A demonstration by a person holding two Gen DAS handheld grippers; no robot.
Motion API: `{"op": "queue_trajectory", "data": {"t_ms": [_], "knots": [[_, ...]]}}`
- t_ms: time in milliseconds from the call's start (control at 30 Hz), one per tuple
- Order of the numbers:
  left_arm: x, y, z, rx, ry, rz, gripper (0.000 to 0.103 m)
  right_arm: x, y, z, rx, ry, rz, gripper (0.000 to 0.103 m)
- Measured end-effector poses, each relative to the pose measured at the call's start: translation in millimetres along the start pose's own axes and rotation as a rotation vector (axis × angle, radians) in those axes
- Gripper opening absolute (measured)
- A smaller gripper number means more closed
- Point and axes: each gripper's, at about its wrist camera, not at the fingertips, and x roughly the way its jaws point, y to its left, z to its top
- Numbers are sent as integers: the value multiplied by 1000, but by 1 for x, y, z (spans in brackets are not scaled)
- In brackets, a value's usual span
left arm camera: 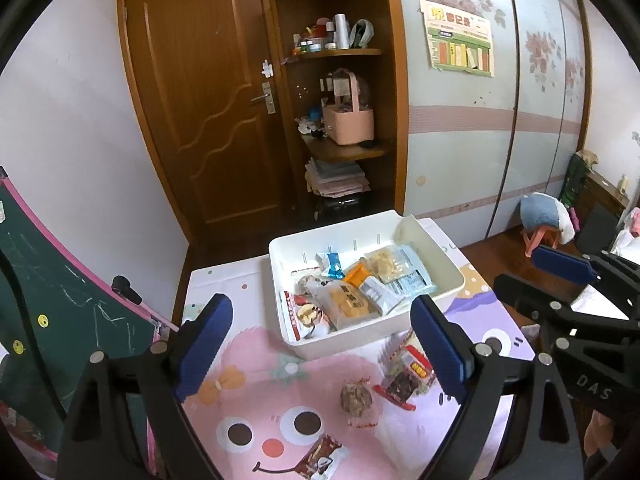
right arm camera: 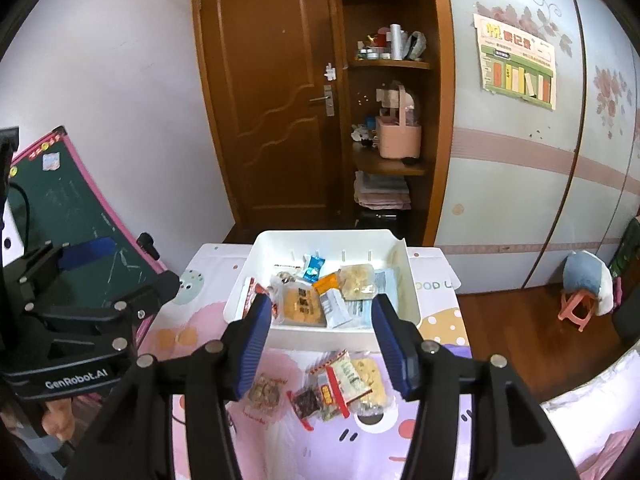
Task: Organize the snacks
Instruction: 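Move both tools back toward the snacks left on the table, then grasp the brown chocolate packet with left tool while right tool grasps red-labelled bag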
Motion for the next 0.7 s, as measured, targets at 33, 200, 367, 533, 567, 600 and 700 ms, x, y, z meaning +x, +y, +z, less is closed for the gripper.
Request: {"op": "queue_trajectory", "data": {"t_ms": [33, 200, 367, 533, 567, 600, 700], "knots": [[-2, 0, -3, 4, 1, -2, 90, -1, 1, -3, -5, 2, 2, 53], [-6, 1, -24, 11, 25, -17, 90, -1, 7, -20, -32, 14, 9, 56], [-2, 6, -49, 0, 57, -35, 90, 7, 5, -35, -46, 33, -19, 58], [17, 18, -74, -26, 108, -45, 90, 18, 0, -51, -90, 24, -86, 60], [22, 20, -78, -32, 121, -48, 90, 20, -2, -52, -93, 26, -86, 60], [28, 23, -84, -39, 137, -53, 90, 23, -3, -55, -97, 28, -85, 60], [48, 26, -104, -41, 187, -58, 90, 37, -5, -63, -110, 53, -77, 60]]}}
